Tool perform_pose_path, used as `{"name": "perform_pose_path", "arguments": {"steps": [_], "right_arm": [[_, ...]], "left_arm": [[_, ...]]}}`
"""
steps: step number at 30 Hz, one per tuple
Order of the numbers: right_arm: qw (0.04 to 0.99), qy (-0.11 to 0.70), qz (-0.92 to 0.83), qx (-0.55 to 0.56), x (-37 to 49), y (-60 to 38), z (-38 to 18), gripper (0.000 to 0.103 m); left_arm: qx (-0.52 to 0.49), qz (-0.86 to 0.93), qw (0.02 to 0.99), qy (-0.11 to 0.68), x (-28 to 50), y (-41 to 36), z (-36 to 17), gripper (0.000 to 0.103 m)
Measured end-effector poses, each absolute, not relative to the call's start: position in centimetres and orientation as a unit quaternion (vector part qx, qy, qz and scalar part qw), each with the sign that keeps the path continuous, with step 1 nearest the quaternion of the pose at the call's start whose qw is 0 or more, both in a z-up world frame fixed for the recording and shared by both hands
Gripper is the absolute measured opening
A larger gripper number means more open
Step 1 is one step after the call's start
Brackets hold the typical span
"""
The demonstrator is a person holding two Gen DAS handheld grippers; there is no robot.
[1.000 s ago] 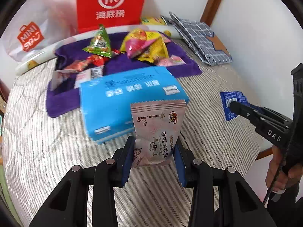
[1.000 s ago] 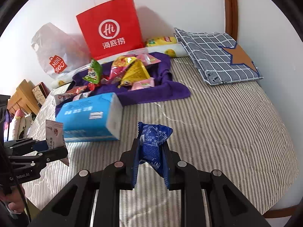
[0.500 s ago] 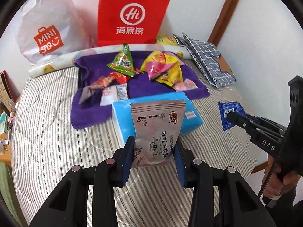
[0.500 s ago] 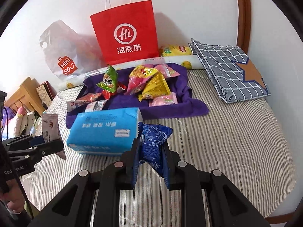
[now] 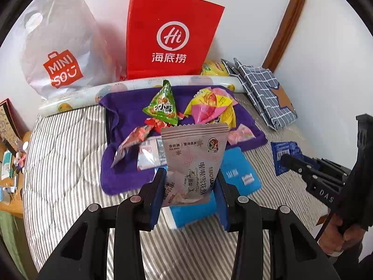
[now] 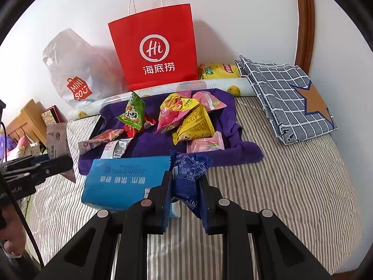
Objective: Organize snacks
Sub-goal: 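Carry the blue packet and white-pink packet over the purple towel with both tools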
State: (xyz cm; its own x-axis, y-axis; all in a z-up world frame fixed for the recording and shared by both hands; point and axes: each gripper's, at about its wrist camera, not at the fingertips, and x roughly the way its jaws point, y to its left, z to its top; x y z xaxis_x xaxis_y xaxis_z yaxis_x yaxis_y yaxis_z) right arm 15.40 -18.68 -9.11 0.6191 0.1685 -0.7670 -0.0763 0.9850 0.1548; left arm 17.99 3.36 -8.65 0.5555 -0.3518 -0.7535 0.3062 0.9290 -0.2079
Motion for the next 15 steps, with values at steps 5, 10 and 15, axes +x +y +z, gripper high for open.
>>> {"name": "perform_pose_path", "arguments": {"steps": [5, 10, 15], "right_arm": [[0.897, 0.433, 0.068, 0.049, 16.5, -18.5, -9.5, 0.02], [0.9, 0.429, 0.067, 0.048, 18.1, -18.4, -9.5, 0.02], [0.906, 0.417, 0.062, 0.046, 20.1, -18.7, -9.1, 0.02]], "left_arm": [[-0.023, -0.186, 0.882, 0.433, 19.7, 3.1, -8.4, 0.04], [-0.018, -0.187, 0.883, 0.43, 21.2, 2.6, -7.8, 0.04], [-0.018, -0.193, 0.881, 0.431, 23.0, 2.1, -7.0, 0.04]]}}
